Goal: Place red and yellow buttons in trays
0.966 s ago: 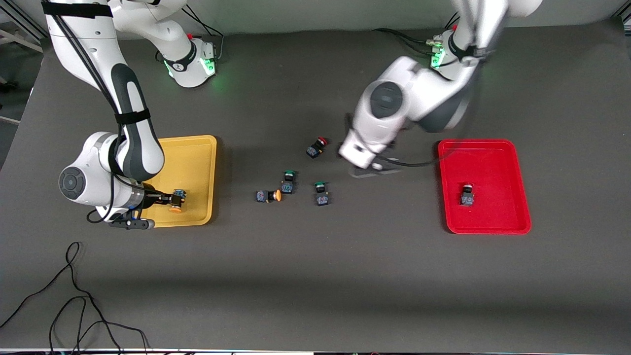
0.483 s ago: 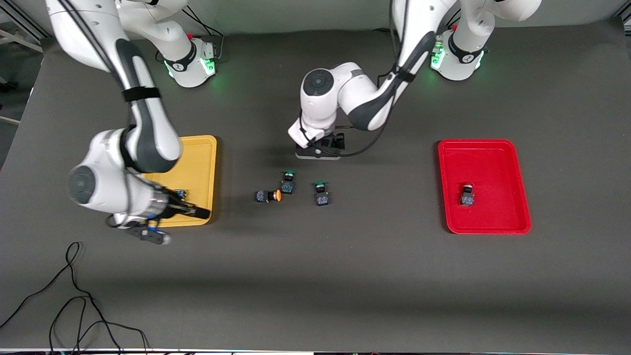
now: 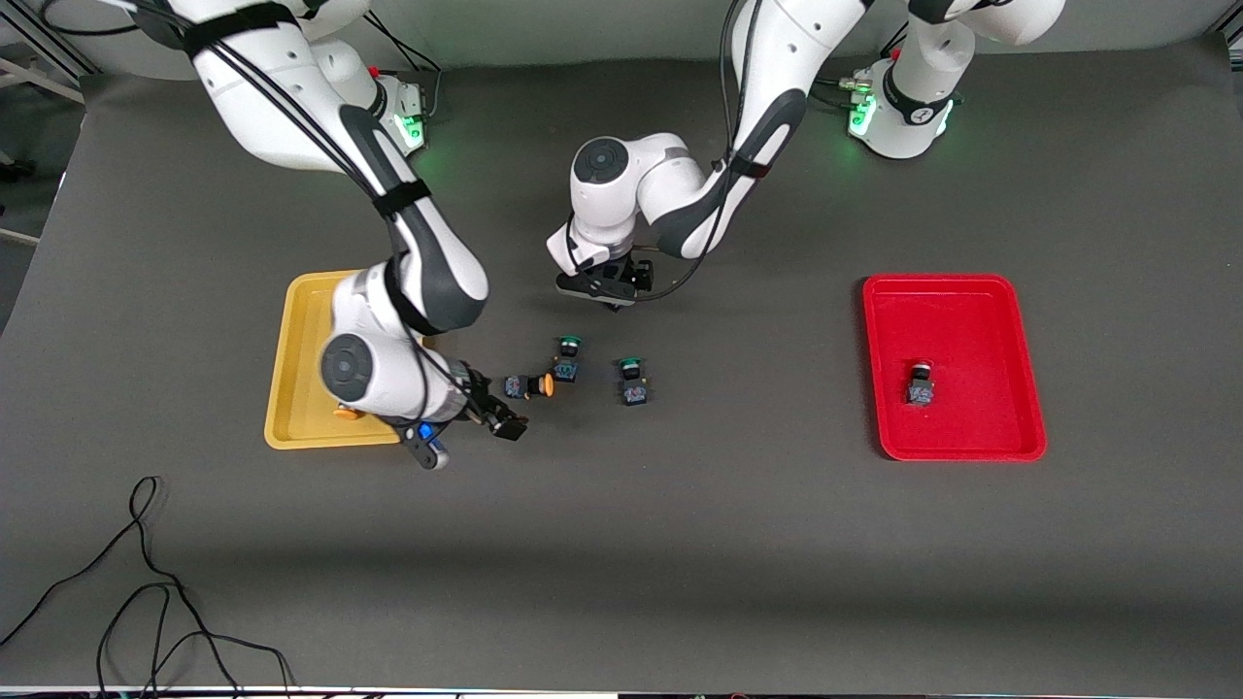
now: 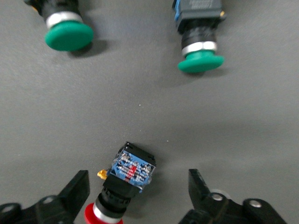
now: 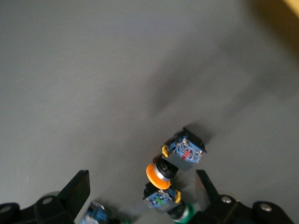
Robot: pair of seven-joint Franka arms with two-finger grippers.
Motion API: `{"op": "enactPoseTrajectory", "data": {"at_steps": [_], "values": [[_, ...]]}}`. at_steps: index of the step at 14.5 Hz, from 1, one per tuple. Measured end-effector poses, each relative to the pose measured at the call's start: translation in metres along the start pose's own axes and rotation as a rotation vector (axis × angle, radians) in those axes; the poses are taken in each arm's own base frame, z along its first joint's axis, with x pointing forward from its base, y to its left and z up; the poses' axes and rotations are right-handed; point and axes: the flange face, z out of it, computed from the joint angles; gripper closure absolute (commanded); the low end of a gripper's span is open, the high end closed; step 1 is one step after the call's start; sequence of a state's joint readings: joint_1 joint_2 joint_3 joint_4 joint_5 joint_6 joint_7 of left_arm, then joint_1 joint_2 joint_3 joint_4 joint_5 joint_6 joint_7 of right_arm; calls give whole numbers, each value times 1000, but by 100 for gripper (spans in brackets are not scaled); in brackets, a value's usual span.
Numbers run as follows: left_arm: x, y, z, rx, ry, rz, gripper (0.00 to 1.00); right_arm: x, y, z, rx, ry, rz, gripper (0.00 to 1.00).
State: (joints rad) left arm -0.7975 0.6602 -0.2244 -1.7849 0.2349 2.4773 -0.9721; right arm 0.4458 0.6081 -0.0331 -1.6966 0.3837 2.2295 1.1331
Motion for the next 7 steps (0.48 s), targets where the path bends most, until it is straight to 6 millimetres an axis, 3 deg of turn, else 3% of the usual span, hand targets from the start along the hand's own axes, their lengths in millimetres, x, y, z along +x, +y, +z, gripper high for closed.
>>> {"op": "enactPoseTrajectory", "data": {"at_steps": [1,2,4,5,7], "values": [[0,-1,5,2,-3,0,21,0,2,13,-9,-1,82,0],[-1,-1,8,2,-3,2,38,1,6,25,-20,-1,136,0],[-3,0,12,-1,-2,4,84,6,18,49,-49,2,192,0],[-3,1,13,-3,-1,4,100,10,24,59,-60,4,213,0],[-2,1,12,-6,3,2,100,8,35,77,-81,2,250,2]]}}
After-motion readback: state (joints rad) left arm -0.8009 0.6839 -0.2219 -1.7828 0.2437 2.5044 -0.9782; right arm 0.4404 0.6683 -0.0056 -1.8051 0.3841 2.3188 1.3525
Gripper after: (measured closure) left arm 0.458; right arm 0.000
